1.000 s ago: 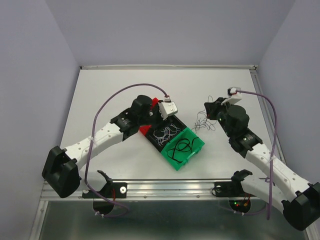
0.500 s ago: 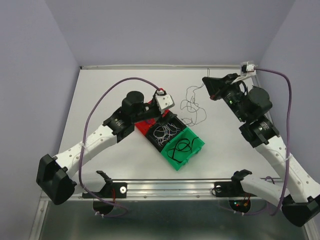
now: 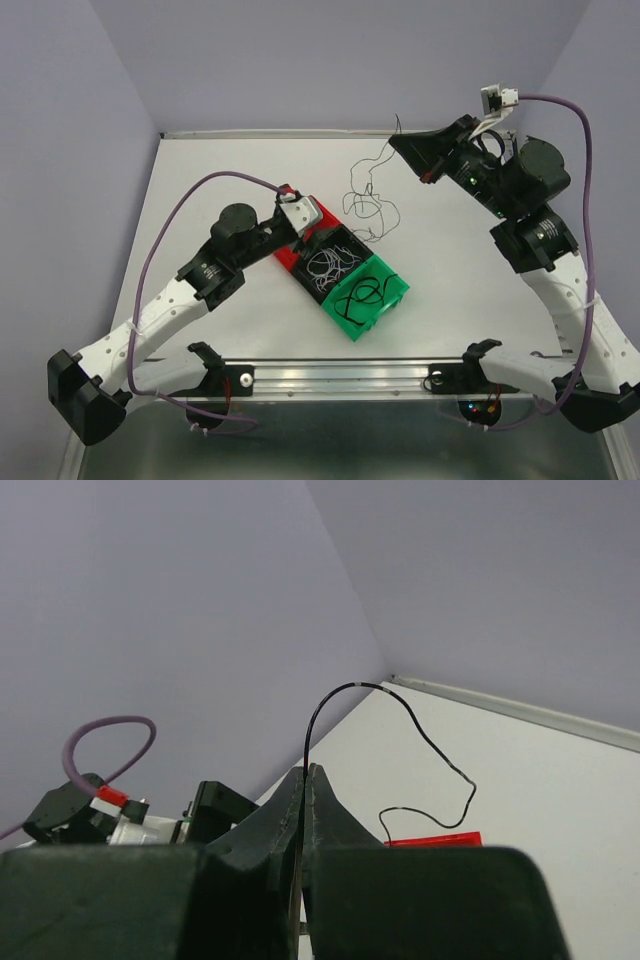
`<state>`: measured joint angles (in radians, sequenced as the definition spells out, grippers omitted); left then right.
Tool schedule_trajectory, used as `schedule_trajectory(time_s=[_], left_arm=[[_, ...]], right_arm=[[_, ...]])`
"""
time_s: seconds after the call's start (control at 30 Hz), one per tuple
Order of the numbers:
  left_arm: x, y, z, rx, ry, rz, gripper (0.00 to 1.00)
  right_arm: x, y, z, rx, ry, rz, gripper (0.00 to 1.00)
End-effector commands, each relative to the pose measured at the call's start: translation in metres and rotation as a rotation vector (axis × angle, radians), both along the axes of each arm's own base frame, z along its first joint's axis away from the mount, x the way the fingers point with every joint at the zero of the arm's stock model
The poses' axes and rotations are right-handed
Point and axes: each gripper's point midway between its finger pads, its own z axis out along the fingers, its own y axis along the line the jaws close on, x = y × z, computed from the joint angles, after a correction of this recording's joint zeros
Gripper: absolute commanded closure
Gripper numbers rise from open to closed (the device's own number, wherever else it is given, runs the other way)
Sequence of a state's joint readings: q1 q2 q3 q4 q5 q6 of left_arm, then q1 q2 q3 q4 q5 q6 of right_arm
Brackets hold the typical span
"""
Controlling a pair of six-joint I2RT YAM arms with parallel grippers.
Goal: Untangle the cables
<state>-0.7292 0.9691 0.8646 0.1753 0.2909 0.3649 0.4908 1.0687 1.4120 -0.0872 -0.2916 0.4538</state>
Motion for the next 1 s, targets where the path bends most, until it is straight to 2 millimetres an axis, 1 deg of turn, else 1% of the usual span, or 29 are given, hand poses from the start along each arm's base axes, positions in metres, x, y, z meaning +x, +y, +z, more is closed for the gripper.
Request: schedule_trajectory(time_s=[0.0, 0.07, 0.13, 0.17, 0.2, 0.27, 0.3, 0.37, 0.4, 0.43, 0.5, 0.53, 0.57, 0.63, 0.67, 0.8, 0.83, 0.9, 0.93, 0.97], left_arm=[[0.004, 0.009, -0.002, -0.008, -0.008, 0.049, 0.22], [0.006, 0.011, -0.006, -0.003, -0.005, 0.060, 0.22], [0.006, 0.014, -0.009, 0.002, -0.001, 0.066, 0.22], [0.005, 0.015, -0.008, -0.003, -0.003, 0.066, 0.22], [0.005, 0.018, -0.009, -0.003, -0.002, 0.075, 0.23], [0.005, 0.021, -0.007, -0.008, -0.007, 0.083, 0.23], [0.004, 0.025, -0.002, -0.022, -0.016, 0.095, 0.23], [0.002, 0.029, -0.001, -0.031, -0.022, 0.103, 0.23], [0.001, 0.029, -0.001, -0.033, -0.022, 0.100, 0.23], [0.001, 0.029, -0.003, -0.032, -0.016, 0.100, 0.23], [0.002, 0.029, -0.004, -0.028, -0.012, 0.100, 0.23], [0.002, 0.028, -0.004, -0.028, -0.009, 0.100, 0.23], [0.004, 0.027, -0.005, -0.024, -0.005, 0.102, 0.23], [0.006, 0.028, -0.007, -0.018, -0.002, 0.108, 0.23], [0.008, 0.028, -0.010, -0.014, 0.003, 0.111, 0.23], [0.010, 0.027, -0.012, -0.009, 0.008, 0.114, 0.23], [0.010, 0.027, -0.012, -0.009, 0.009, 0.114, 0.23], [0.011, 0.028, -0.014, -0.005, 0.011, 0.120, 0.23], [0.012, 0.029, -0.013, -0.005, 0.008, 0.123, 0.23], [0.013, 0.030, -0.015, -0.003, 0.010, 0.125, 0.23]], right_arm=[[-0.036, 0.003, 0.037, 0.056, -0.046, 0.127, 0.99], [-0.044, 0.006, 0.037, 0.060, -0.038, 0.165, 0.99], [-0.048, 0.008, 0.031, 0.064, -0.012, 0.193, 1.00], [-0.055, 0.008, 0.030, 0.064, -0.012, 0.214, 0.99], [-0.056, 0.009, 0.021, 0.060, 0.011, 0.224, 1.00], [-0.063, 0.010, 0.016, 0.056, 0.021, 0.251, 1.00], [-0.070, 0.009, 0.013, 0.052, 0.025, 0.269, 1.00], [-0.075, 0.011, 0.000, 0.047, 0.057, 0.294, 0.99], [-0.082, 0.008, 0.000, 0.050, 0.053, 0.300, 1.00], [-0.081, 0.009, -0.011, 0.044, 0.079, 0.303, 1.00], [-0.087, 0.005, -0.018, 0.047, 0.085, 0.301, 0.99], [-0.087, 0.005, -0.026, 0.043, 0.097, 0.301, 0.99], [-0.082, 0.006, -0.046, 0.031, 0.136, 0.289, 0.99], [-0.082, 0.005, -0.064, 0.019, 0.161, 0.277, 0.99], [-0.077, 0.006, -0.084, 0.001, 0.198, 0.271, 1.00], [-0.072, 0.006, -0.111, -0.025, 0.235, 0.252, 1.00], [-0.070, 0.007, -0.125, -0.035, 0.261, 0.248, 0.99], [-0.068, 0.006, -0.134, -0.043, 0.272, 0.234, 0.99], [-0.066, 0.006, -0.147, -0.054, 0.296, 0.227, 1.00], [-0.065, 0.006, -0.153, -0.061, 0.303, 0.221, 0.99]])
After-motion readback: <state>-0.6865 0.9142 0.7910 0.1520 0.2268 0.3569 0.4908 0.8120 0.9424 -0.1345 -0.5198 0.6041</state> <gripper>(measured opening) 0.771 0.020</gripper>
